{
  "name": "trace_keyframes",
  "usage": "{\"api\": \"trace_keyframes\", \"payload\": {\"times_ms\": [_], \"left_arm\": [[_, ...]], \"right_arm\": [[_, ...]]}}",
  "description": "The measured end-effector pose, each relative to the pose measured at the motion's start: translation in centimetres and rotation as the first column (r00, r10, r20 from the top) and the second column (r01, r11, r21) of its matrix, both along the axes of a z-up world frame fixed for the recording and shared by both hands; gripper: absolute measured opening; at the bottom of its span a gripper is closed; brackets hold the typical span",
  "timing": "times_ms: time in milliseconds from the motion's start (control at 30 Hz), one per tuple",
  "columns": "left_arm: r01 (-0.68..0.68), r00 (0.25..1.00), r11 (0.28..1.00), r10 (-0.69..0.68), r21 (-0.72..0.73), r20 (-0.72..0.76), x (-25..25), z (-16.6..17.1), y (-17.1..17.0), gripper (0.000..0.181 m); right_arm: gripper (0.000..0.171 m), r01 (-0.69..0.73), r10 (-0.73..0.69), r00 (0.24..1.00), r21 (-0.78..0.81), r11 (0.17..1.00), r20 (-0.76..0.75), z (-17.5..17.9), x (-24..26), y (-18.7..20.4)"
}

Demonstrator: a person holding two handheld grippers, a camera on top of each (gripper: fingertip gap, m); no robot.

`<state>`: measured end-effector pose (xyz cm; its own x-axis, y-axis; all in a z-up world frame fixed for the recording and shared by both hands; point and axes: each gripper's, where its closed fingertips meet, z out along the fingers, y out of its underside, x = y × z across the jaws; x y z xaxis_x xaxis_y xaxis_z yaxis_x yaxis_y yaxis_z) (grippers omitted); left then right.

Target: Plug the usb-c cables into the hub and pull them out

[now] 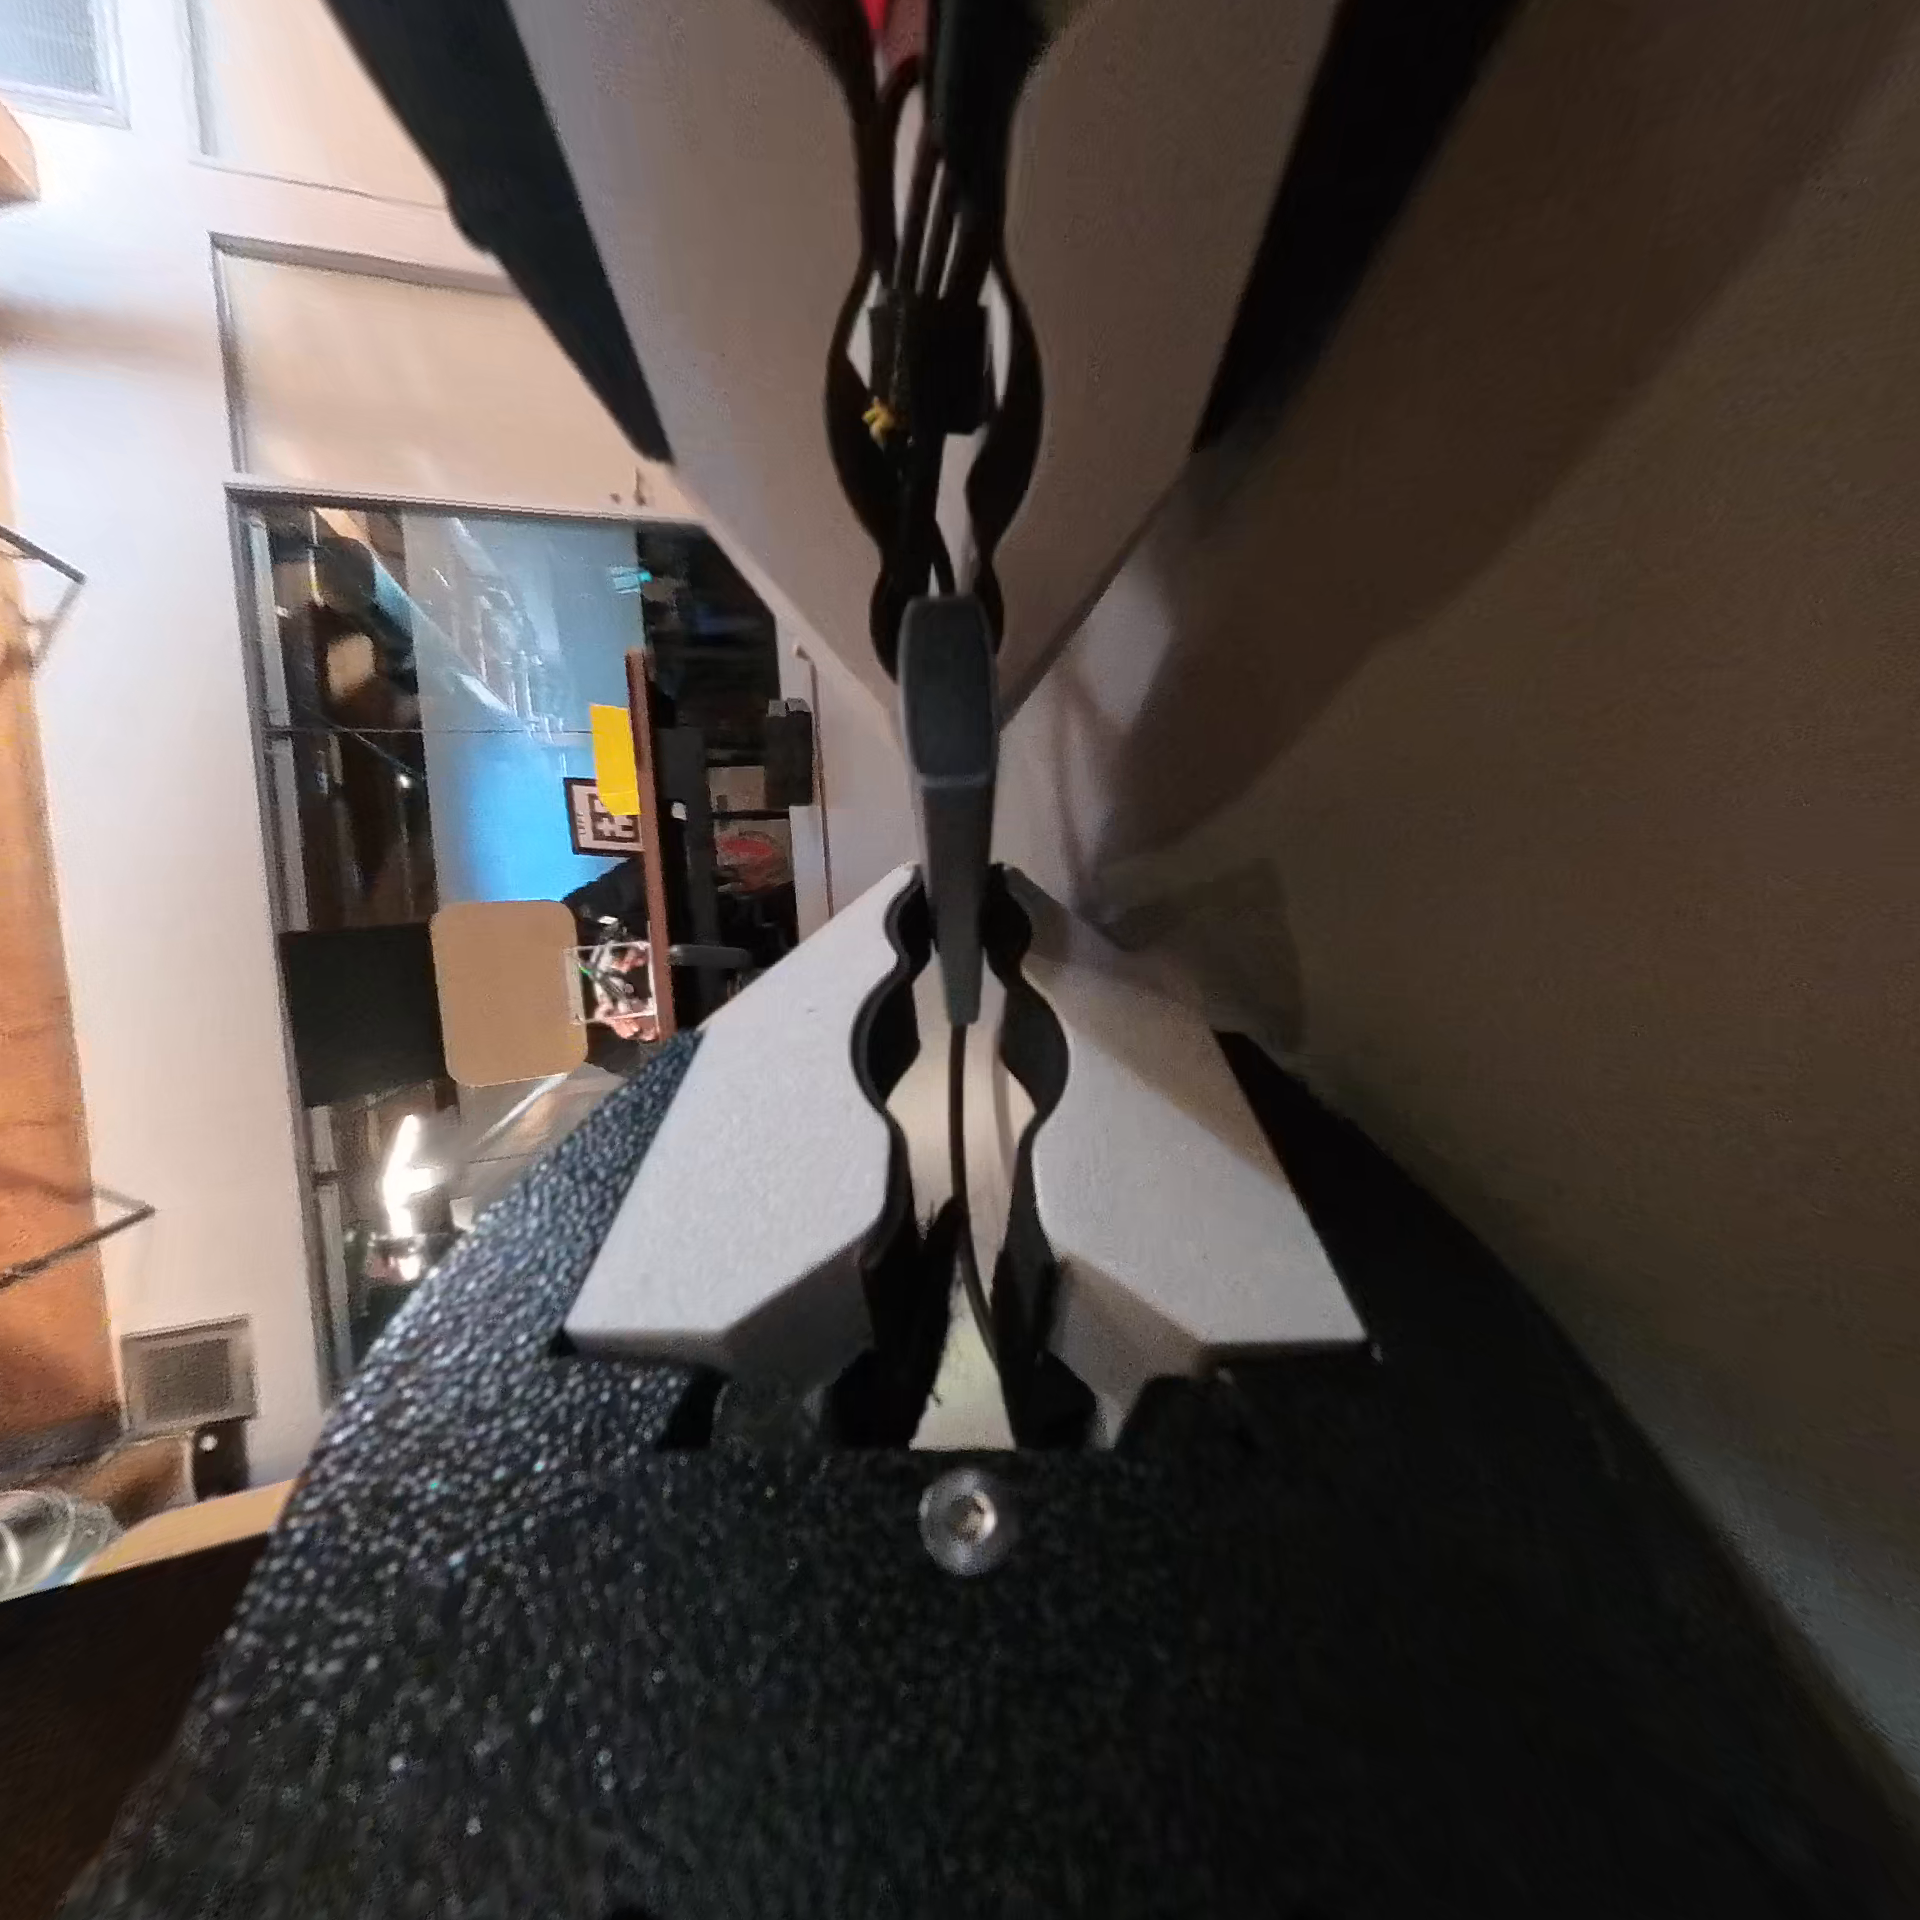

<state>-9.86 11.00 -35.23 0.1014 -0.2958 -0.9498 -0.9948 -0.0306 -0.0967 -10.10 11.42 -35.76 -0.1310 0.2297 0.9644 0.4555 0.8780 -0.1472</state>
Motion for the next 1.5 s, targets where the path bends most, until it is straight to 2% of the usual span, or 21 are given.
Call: {"api": "trace_keyframes", "payload": {"times_ms": [200,367,400,467,500,533,567,667,733,833,867,933,1033,1167,1267,1333,1500], "left_arm": [[0.076,0.986,0.996,-0.069,-0.042,0.155,1.0,0.7,-1.3,0.008],[0.084,0.975,0.993,-0.065,-0.082,0.213,1.3,0.2,-1.5,0.009],[0.087,0.977,0.994,-0.071,-0.071,0.203,1.3,0.3,-1.5,0.011],[0.123,0.979,0.989,-0.107,-0.083,0.172,2.0,-0.1,-1.9,0.028],[0.121,0.984,0.990,-0.110,-0.072,0.142,1.9,-0.1,-2.0,0.026],[0.116,0.987,0.992,-0.110,-0.050,0.120,1.9,0.2,-1.9,0.014],[0.117,0.987,0.992,-0.111,-0.049,0.116,1.8,0.4,-2.0,0.009],[0.113,0.981,0.992,-0.104,-0.052,0.161,1.8,0.6,-2.0,0.008],[0.127,0.981,0.990,-0.116,-0.059,0.157,2.0,0.5,-2.2,0.008],[0.128,0.984,0.990,-0.119,-0.063,0.132,1.9,0.2,-2.5,0.008],[0.123,0.983,0.990,-0.113,-0.066,0.144,1.9,0.2,-2.7,0.008],[0.069,0.985,0.997,-0.061,-0.039,0.164,0.3,1.0,-3.2,0.007],[0.018,0.971,0.998,-0.003,-0.061,0.240,-2.7,0.8,-5.0,0.007],[0.010,0.986,0.999,-0.003,-0.038,0.167,-2.9,0.5,-4.8,0.007],[0.031,0.986,0.999,-0.028,-0.016,0.167,-2.2,0.9,-4.0,0.007],[0.044,0.986,0.999,-0.042,-0.009,0.163,-2.1,1.0,-4.1,0.007],[0.073,0.984,0.997,-0.068,-0.022,0.166,-1.7,0.9,-4.4,0.007]], "right_arm": [[0.005,-0.028,0.027,0.999,-0.043,0.999,-0.026,0.8,0.6,-0.5],[0.005,-0.032,0.031,0.999,-0.069,0.997,-0.006,1.0,1.1,-0.8],[0.005,-0.028,0.028,1.000,-0.068,0.997,-0.010,1.1,1.3,-0.8],[0.005,-0.028,0.027,1.000,-0.067,0.997,-0.013,1.3,1.5,-0.7],[0.005,-0.036,0.036,0.999,-0.069,0.997,-0.011,1.3,1.6,-0.9],[0.005,-0.049,0.049,0.999,-0.065,0.997,-0.005,1.3,1.6,-1.1],[0.005,-0.055,0.054,0.998,-0.049,0.997,-0.009,1.4,1.7,-1.2],[0.012,-0.130,0.128,0.991,-0.068,0.989,-0.034,1.9,1.7,-2.4],[0.006,-0.147,0.146,0.989,-0.051,0.988,-0.025,1.8,1.8,-2.9],[0.006,-0.150,0.150,0.989,-0.099,0.984,-0.011,1.5,1.9,-2.9],[0.005,-0.125,0.125,0.992,-0.109,0.986,-0.008,1.5,2.0,-2.5],[0.005,0.060,-0.059,0.998,-0.104,0.993,0.014,1.2,3.2,1.6],[0.005,0.059,-0.103,0.983,-0.266,0.962,-0.152,3.8,4.1,2.9],[0.005,-0.040,-0.010,0.982,-0.255,0.966,-0.191,4.6,2.7,0.6],[0.005,-0.086,0.014,0.960,-0.248,0.965,-0.279,6.8,2.9,-0.4],[0.004,-0.081,-0.008,0.937,-0.240,0.967,-0.350,9.5,3.4,-0.7],[0.006,0.003,-0.131,0.851,-0.246,0.969,-0.509,19.5,7.8,-0.5]]}}
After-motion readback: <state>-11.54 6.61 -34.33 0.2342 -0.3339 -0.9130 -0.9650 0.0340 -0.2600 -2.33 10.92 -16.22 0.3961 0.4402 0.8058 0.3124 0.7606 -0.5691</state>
